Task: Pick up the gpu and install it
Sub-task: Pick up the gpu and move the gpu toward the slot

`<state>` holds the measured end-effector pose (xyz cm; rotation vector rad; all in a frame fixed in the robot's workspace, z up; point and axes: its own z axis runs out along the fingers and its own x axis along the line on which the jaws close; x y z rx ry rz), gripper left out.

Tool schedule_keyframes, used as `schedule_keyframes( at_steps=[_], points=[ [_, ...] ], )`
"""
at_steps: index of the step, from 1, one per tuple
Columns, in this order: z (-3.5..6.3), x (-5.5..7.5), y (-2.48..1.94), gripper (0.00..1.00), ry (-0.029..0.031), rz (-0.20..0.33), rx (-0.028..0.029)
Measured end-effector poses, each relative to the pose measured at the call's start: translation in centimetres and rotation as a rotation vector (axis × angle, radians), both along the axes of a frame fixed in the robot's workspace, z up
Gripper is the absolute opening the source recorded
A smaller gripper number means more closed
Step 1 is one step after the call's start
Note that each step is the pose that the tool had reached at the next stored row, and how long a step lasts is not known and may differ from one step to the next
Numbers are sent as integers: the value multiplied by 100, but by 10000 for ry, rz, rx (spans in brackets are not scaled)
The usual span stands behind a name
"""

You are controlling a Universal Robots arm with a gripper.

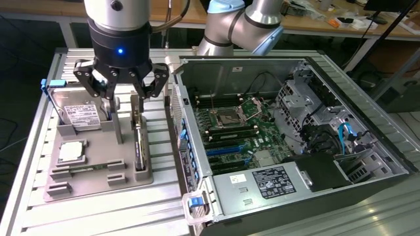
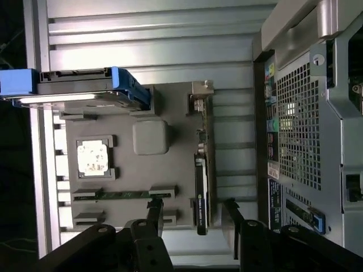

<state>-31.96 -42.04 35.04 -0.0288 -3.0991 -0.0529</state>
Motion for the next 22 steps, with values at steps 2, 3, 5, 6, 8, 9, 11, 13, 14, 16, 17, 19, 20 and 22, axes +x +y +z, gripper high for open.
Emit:
schedule_keyframes(
  at_steps=[2,3,5,6,8,9,11,13,14,16,17,19,20,22],
  points=[
    [-13,-1,1,54,0,357,0],
    [-21,-1,0,54,-1,531,0],
    [-45,1,2,54,-20,710,-3],
    [-59,1,2,54,-24,710,-3],
    [-93,8,3,54,-27,688,-4],
    [-103,12,3,54,-27,617,-5],
    [-119,17,2,54,-28,413,-4],
    [-133,24,2,54,-27,227,-5],
    [-140,31,2,54,-28,163,-5],
    [-157,61,2,54,-28,97,-5],
    [-166,81,2,54,-30,72,-4],
    [-184,112,2,54,-35,18,-4],
    [-196,122,2,54,-39,-30,-3],
    [-228,125,3,54,-38,-130,-5]
  ],
)
